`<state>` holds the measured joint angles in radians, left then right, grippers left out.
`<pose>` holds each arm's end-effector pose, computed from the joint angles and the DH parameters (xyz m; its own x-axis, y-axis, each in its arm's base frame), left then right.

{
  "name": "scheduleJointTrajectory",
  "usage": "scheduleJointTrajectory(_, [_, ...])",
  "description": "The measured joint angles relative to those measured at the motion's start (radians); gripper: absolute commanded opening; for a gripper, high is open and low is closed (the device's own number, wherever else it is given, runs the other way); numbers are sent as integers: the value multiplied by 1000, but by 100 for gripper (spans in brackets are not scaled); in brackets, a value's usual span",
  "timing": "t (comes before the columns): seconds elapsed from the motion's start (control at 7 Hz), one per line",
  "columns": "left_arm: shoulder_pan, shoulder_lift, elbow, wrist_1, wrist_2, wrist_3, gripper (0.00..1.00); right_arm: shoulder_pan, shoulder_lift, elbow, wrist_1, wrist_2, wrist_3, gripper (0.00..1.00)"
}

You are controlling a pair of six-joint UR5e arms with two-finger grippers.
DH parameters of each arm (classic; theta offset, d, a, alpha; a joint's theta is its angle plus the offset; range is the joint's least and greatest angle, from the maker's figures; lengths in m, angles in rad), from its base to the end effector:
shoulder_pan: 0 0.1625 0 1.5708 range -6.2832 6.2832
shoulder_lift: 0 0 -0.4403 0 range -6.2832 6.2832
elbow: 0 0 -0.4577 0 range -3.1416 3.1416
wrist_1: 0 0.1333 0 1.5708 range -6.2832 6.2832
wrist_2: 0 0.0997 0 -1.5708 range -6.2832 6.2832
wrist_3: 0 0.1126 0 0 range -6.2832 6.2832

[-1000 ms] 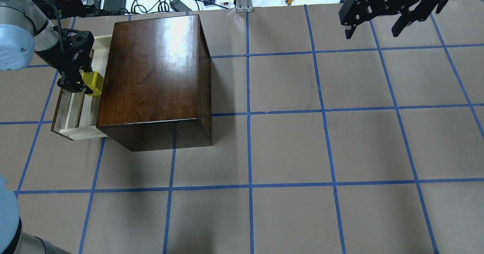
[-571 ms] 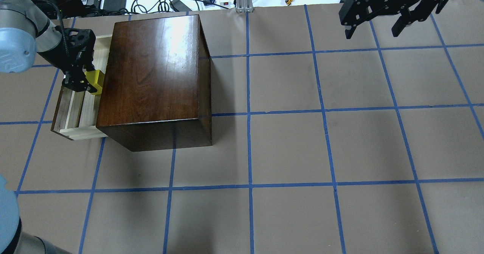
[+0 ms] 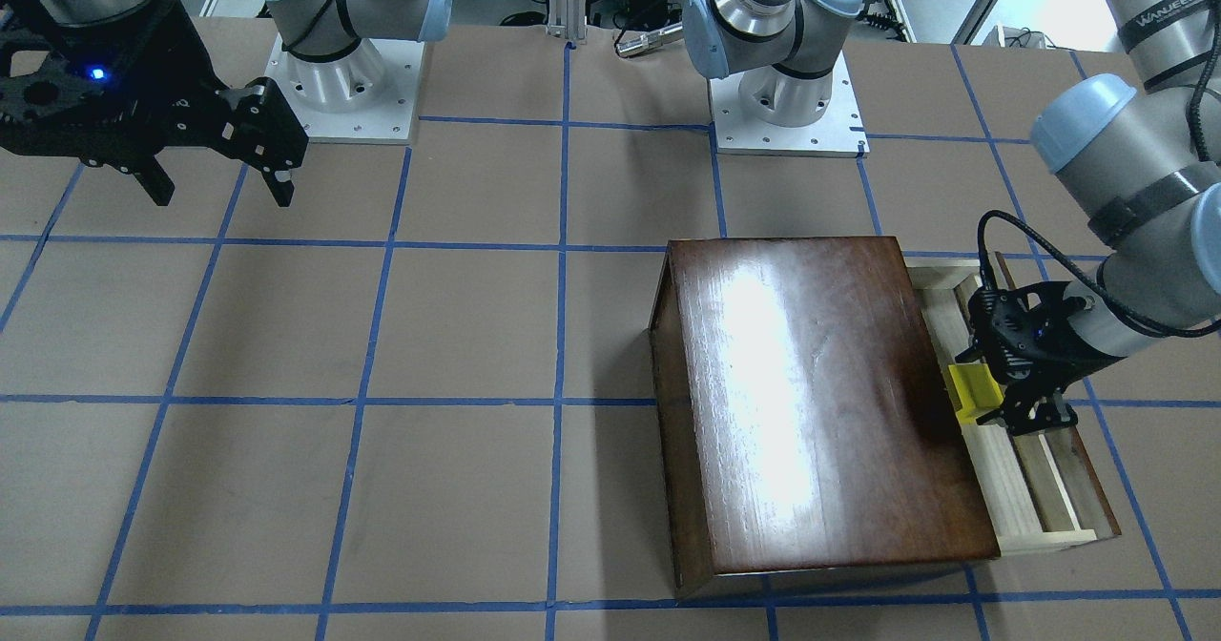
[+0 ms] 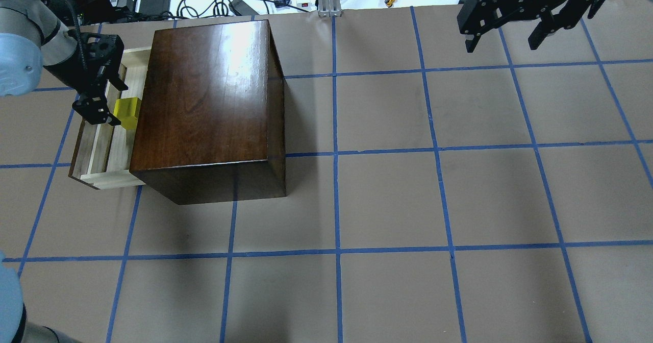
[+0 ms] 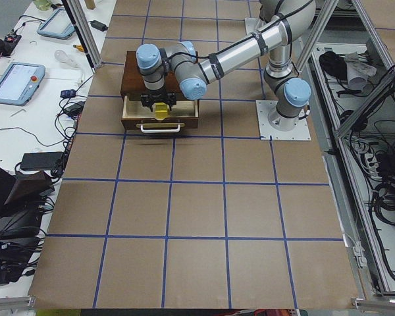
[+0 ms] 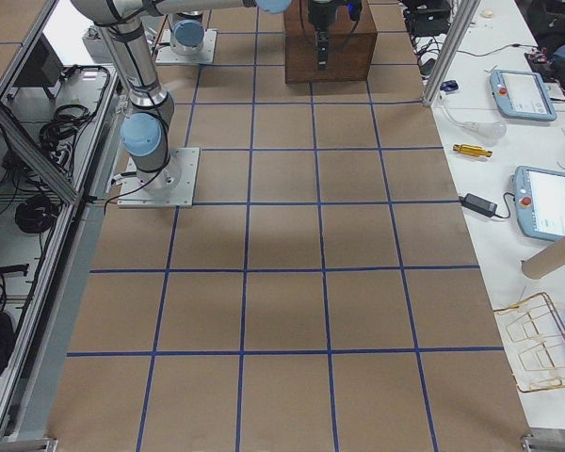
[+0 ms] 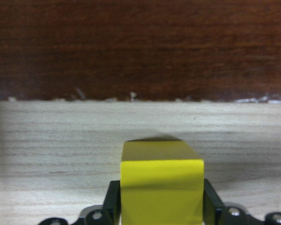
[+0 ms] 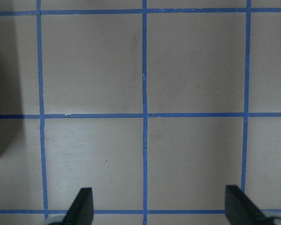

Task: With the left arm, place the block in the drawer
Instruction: 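Lower the cube into the drawer and open the left gripper, then raise the left gripper out of the drawer and move it over the cabinet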

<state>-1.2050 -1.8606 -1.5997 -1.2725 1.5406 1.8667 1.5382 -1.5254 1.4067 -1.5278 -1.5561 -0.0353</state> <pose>0.1077 -0.6632 0.3265 -0.0700 0.9975 0.0107 0.9969 0.0703 -0.0348 0.1159 -0.5865 0.5518 -0.9999 -0.0037 -0.0120 -0.0028 0.9971 -0.0761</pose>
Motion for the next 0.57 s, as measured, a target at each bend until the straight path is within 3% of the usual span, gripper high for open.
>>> scheduleJointTrajectory(0.29, [-22,68,5,-28,24,-132,95,0,0,0,0,1,0,100])
scheduleJointTrajectory(0.57, [-110,156,17,-101,43,-394,97,-1,0,0,0,1,0,100])
